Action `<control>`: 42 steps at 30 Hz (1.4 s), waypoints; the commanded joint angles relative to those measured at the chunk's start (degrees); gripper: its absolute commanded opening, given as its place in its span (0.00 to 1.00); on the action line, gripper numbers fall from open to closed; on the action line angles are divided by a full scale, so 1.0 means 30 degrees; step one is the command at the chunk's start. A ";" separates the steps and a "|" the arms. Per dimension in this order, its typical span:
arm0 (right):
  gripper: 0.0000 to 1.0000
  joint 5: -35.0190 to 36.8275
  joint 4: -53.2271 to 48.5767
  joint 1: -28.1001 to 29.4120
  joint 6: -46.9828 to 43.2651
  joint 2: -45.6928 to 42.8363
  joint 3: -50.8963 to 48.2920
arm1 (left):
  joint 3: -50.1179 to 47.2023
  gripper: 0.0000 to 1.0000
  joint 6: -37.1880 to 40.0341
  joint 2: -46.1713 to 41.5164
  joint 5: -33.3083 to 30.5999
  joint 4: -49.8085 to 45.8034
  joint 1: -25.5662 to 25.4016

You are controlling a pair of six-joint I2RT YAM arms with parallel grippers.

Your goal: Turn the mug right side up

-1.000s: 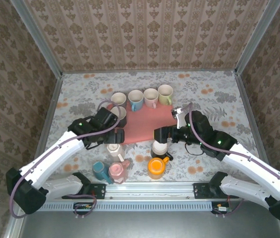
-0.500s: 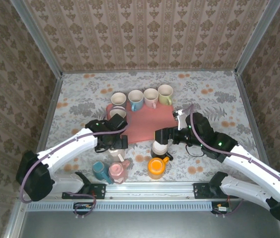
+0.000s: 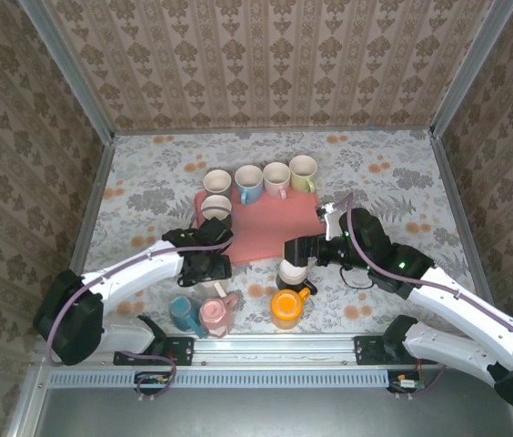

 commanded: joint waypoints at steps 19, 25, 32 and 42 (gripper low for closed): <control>0.96 -0.0270 -0.1607 0.0033 -0.1434 -0.0840 0.2949 | 0.7964 0.39 0.9264 -0.6421 -0.1140 -0.2038 -0.3905; 0.95 -0.1924 0.0790 0.0030 -0.0050 -0.1153 0.1832 | 0.5996 0.36 0.7579 -0.7712 0.0415 0.4154 -0.3817; 0.95 -0.3735 0.5868 -0.0187 0.3714 -0.0760 0.0963 | 0.0357 0.32 0.6686 -1.0566 0.2298 1.8292 -0.2840; 0.76 -0.7701 1.1390 -0.1067 0.6420 0.0205 0.0178 | -0.4371 0.30 0.2475 -1.0595 0.6574 2.9838 -0.0415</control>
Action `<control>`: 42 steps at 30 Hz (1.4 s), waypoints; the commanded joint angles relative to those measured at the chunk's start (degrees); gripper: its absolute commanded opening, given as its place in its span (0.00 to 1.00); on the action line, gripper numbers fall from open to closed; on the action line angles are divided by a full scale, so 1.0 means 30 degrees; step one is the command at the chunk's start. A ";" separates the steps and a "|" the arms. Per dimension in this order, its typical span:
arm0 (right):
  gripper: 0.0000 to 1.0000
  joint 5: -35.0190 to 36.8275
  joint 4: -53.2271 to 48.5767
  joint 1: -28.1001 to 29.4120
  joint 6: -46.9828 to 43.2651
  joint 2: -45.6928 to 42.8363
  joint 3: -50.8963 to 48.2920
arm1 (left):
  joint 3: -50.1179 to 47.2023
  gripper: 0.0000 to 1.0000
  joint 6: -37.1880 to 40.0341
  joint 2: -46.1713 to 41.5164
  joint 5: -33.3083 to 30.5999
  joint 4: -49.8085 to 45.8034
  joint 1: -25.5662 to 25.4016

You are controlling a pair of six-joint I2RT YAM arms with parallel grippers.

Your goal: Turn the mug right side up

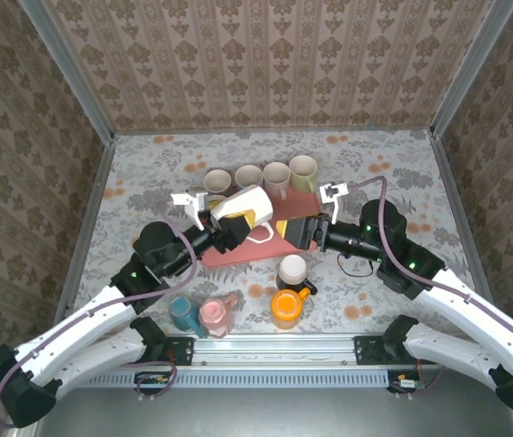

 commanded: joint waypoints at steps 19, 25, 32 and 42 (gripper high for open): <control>0.52 -0.5692 0.7761 0.0019 0.4072 0.3845 0.0002 | -0.1623 0.26 -0.4411 0.0020 0.2580 0.9768 0.1278; 0.31 -0.5892 0.6931 0.0865 0.3585 0.4524 0.0830 | -0.1610 0.28 -0.3574 -0.0047 0.2905 0.8742 0.1060; 0.00 -0.4275 0.4074 0.1011 0.1678 0.3332 0.1172 | -0.1577 0.49 -0.2142 -0.0964 0.3105 0.5856 0.0690; 0.00 -0.1920 -0.1085 0.0986 -0.1968 0.1388 0.1999 | -0.1530 1.00 -0.1937 -0.2856 0.2199 0.0696 0.0688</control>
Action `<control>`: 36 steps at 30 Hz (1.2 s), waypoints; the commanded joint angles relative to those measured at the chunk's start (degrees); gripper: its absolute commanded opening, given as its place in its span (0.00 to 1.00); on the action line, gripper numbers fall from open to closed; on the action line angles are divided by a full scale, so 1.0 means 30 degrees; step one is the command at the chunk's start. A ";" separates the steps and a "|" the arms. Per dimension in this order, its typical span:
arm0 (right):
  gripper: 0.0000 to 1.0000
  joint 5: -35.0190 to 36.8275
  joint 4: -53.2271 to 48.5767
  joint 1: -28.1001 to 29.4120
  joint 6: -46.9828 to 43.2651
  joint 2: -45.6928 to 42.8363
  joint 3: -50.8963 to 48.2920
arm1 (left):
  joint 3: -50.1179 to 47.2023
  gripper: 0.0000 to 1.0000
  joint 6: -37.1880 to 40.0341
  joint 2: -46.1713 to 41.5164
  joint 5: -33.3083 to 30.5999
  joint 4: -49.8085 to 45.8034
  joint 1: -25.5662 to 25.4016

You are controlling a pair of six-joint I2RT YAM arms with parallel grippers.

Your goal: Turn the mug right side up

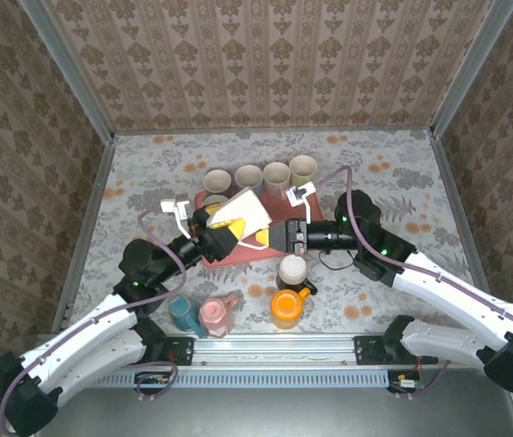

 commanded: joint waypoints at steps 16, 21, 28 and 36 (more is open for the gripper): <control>0.00 1.3544 -1.0052 0.2791 -1.0658 0.3856 0.5190 | 0.7348 1.00 0.9088 -0.2838 -0.9160 -2.1932 0.0268; 0.00 1.5924 -0.9499 0.2908 -1.2171 0.6880 0.6085 | 0.7405 1.00 1.0768 -0.2295 -0.8159 -2.2302 0.0235; 0.00 1.4473 -0.7344 0.2194 -1.6509 0.9917 0.5990 | 0.7013 1.00 1.1632 -0.2833 -0.7181 -2.3710 0.0233; 0.00 1.4603 -0.5499 0.1131 -1.6753 1.2811 0.6628 | 0.6532 1.00 1.1449 -0.4065 -0.6647 -2.4641 0.0224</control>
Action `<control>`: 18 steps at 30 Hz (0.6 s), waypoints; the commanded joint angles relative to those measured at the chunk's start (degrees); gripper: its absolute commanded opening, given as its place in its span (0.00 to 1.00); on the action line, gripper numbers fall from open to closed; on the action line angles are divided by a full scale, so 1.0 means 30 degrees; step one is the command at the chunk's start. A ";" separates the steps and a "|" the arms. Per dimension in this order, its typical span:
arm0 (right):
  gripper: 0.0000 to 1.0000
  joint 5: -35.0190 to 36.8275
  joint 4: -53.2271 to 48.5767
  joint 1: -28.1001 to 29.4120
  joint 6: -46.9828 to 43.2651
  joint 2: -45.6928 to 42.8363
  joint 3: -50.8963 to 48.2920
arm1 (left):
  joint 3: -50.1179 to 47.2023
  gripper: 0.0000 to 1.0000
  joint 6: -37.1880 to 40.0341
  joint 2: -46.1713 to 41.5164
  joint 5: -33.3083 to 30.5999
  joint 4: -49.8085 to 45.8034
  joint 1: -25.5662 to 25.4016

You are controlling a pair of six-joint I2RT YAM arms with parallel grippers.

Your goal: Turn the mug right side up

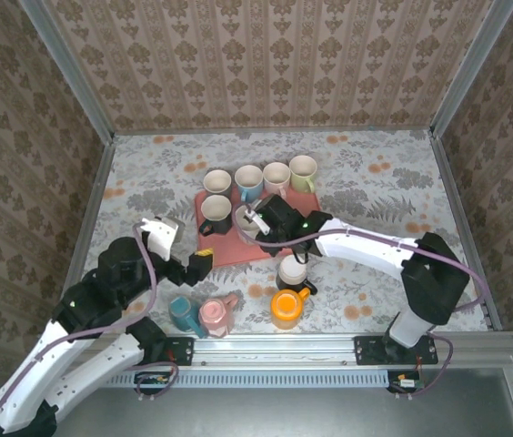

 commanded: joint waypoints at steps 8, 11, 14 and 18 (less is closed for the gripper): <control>0.00 0.0309 0.2997 -0.1159 0.0541 0.2501 0.2125 | -0.0469 1.00 0.0568 -0.0942 -0.0051 -0.0465 0.0080; 0.00 0.0225 0.3124 -0.1222 0.0627 0.3011 0.2353 | -0.0447 1.00 0.0555 -0.0981 -0.0134 -0.0540 0.0067; 0.00 0.0104 0.3044 -0.1230 0.0707 0.3558 0.2629 | -0.0478 1.00 0.0555 -0.0981 -0.0119 -0.0462 0.0062; 0.01 0.0192 0.2820 -0.1286 0.0721 0.4293 0.3086 | -0.0549 1.00 0.0583 -0.0896 -0.0060 -0.0347 0.0085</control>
